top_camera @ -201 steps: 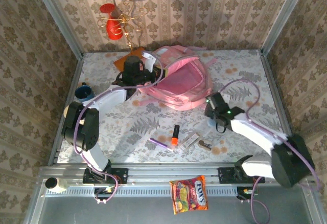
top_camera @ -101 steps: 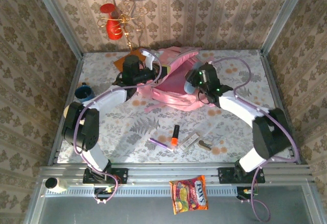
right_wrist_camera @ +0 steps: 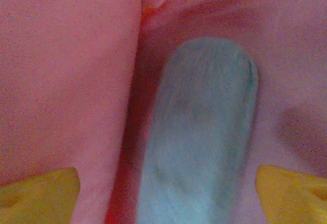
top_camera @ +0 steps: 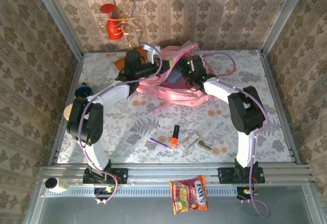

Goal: Pack the student bag

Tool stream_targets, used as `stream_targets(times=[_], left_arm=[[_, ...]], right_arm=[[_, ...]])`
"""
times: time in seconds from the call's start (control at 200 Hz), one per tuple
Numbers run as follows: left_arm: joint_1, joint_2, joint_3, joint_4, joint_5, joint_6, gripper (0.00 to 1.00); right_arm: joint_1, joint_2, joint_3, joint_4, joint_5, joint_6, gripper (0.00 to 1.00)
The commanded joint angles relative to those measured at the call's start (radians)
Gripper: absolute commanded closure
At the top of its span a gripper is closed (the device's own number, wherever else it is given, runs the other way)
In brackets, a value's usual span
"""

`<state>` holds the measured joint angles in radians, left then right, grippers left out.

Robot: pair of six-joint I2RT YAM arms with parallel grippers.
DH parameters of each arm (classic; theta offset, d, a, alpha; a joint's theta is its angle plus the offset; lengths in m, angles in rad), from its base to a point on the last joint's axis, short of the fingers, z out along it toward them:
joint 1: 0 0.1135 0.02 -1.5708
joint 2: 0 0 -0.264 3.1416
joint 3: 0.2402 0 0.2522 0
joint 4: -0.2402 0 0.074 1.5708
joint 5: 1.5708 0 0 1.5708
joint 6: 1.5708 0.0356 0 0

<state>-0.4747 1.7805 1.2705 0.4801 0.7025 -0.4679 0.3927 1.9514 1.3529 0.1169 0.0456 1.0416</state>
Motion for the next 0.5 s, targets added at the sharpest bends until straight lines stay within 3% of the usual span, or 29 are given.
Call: stream_targets(times=[0.0, 0.155, 0.275, 0.39, 0.495], left_arm=[[-0.002, -0.014, 0.051, 0.073, 0.012, 0.038, 1.0], [-0.001, -0.024, 0.033, 0.029, -0.012, 0.065, 1.0], [-0.001, -0.047, -0.002, -0.008, -0.038, 0.103, 1.0], [-0.001, -0.068, -0.029, -0.039, -0.052, 0.139, 1.0], [-0.001, -0.07, -0.043, -0.062, -0.053, 0.159, 1.0]], right_arm=[[-0.008, -0.16, -0.083, -0.096, 0.031, -0.167, 0.05], [0.005, -0.393, -0.268, -0.181, 0.034, -0.362, 0.04], [0.109, -0.598, -0.403, -0.361, 0.097, -0.523, 0.05], [0.229, -0.706, -0.509, -0.522, 0.174, -0.546, 0.05], [0.262, -0.739, -0.564, -0.562, 0.181, -0.539, 0.04]])
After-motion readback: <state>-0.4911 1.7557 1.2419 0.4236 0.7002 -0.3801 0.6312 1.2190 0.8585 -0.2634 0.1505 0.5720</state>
